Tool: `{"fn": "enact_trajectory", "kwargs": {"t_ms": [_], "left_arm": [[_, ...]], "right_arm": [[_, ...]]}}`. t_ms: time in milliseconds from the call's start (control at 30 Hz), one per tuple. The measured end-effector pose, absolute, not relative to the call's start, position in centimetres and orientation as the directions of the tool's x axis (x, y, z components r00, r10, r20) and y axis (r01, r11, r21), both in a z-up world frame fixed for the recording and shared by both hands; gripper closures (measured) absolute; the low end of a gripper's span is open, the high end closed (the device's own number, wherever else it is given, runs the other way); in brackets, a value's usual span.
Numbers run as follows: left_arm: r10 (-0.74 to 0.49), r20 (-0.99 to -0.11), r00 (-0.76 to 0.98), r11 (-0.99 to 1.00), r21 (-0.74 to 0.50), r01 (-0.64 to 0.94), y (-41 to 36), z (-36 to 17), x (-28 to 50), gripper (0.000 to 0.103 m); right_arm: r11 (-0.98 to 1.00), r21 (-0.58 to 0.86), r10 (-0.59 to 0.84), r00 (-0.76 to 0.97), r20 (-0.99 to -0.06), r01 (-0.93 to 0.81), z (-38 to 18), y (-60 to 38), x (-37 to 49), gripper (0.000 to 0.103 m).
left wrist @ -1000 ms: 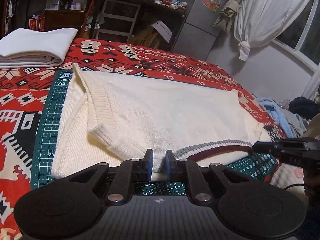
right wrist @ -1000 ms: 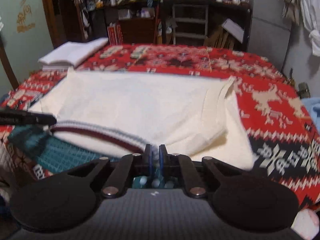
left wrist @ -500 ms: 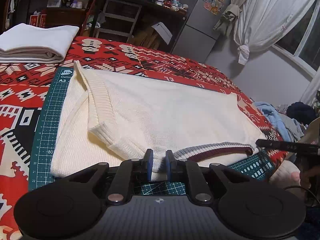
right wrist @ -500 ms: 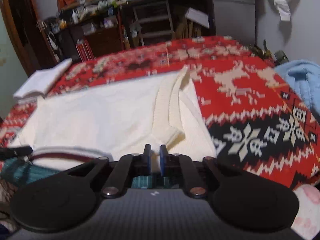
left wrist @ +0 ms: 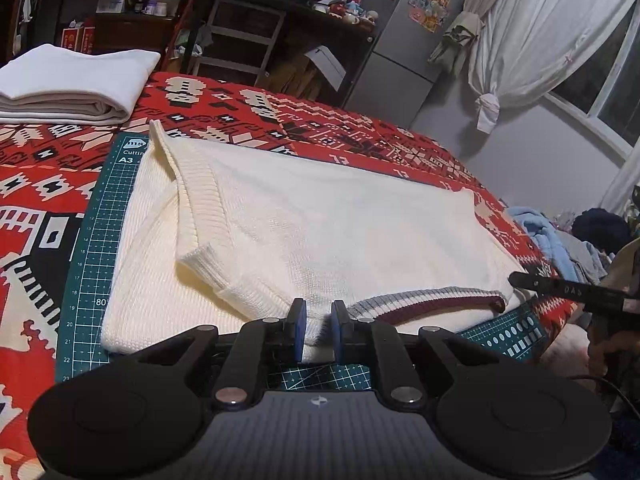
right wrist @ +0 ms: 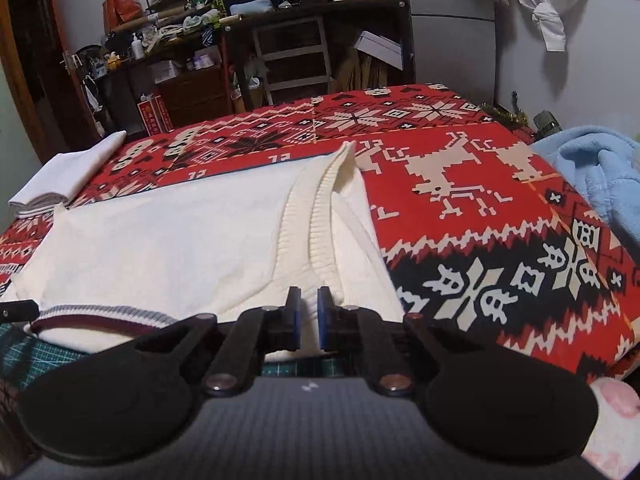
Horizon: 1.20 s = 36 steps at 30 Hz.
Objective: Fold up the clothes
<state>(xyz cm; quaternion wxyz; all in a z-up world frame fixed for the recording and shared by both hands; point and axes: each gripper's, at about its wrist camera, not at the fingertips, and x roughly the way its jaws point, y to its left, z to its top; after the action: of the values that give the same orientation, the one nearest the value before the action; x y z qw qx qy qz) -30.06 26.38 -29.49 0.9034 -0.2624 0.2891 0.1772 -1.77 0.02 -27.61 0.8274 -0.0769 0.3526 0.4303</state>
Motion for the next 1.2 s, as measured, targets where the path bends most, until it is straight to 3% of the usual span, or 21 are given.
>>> {"fn": "enact_trajectory", "kwargs": {"t_ms": [167,233,367,433,533,700,900,1033,1200], "left_arm": [[0.184,-0.533,0.826,0.793,-0.416,-0.445,26.4,-28.3,-30.5,0.088],[0.211,-0.509,0.834,0.788,-0.416,-0.453,26.8,-27.9,-30.5,0.08],[0.287,-0.59,0.755,0.735,-0.369,-0.568,28.0,-28.7,-31.0,0.083],[0.299,-0.613,0.731,0.7,-0.38,-0.605,28.5,-29.3,-32.2,0.1],[0.301,-0.621,0.724,0.652,-0.42,-0.631,28.9,-29.8,-33.9,0.1],[0.318,-0.623,0.715,0.676,-0.379,-0.632,27.4,-28.7,-33.7,0.098],[0.289,-0.522,0.803,0.761,-0.384,-0.523,25.9,-25.8,-32.0,0.098],[0.253,-0.506,0.825,0.812,-0.352,-0.465,26.5,-26.0,-28.1,0.095],[0.307,-0.598,0.74,0.796,-0.265,-0.544,27.9,-28.6,-26.2,0.095]], "right_arm": [[0.619,0.192,0.663,0.376,-0.648,-0.761,-27.7,-0.2,-1.6,0.096],[0.62,0.197,0.664,0.374,-0.647,-0.759,-27.7,-0.3,-1.6,0.096],[0.62,0.203,0.665,0.37,-0.649,-0.757,-27.7,-0.3,-1.5,0.096],[0.621,0.21,0.667,0.368,-0.648,-0.755,-27.7,-0.4,-1.5,0.096],[0.622,0.21,0.666,0.369,-0.648,-0.754,-27.7,-0.3,-1.5,0.096],[0.625,0.205,0.659,0.369,-0.656,-0.753,-27.4,-0.2,-1.6,0.095],[0.599,0.191,0.683,0.372,-0.628,-0.777,-26.1,0.3,-2.6,0.093],[0.552,0.154,0.704,0.36,-0.612,-0.819,-25.6,2.4,-3.4,0.093],[0.516,0.066,0.688,0.368,-0.626,-0.854,-26.5,4.7,-4.5,0.093]]}}
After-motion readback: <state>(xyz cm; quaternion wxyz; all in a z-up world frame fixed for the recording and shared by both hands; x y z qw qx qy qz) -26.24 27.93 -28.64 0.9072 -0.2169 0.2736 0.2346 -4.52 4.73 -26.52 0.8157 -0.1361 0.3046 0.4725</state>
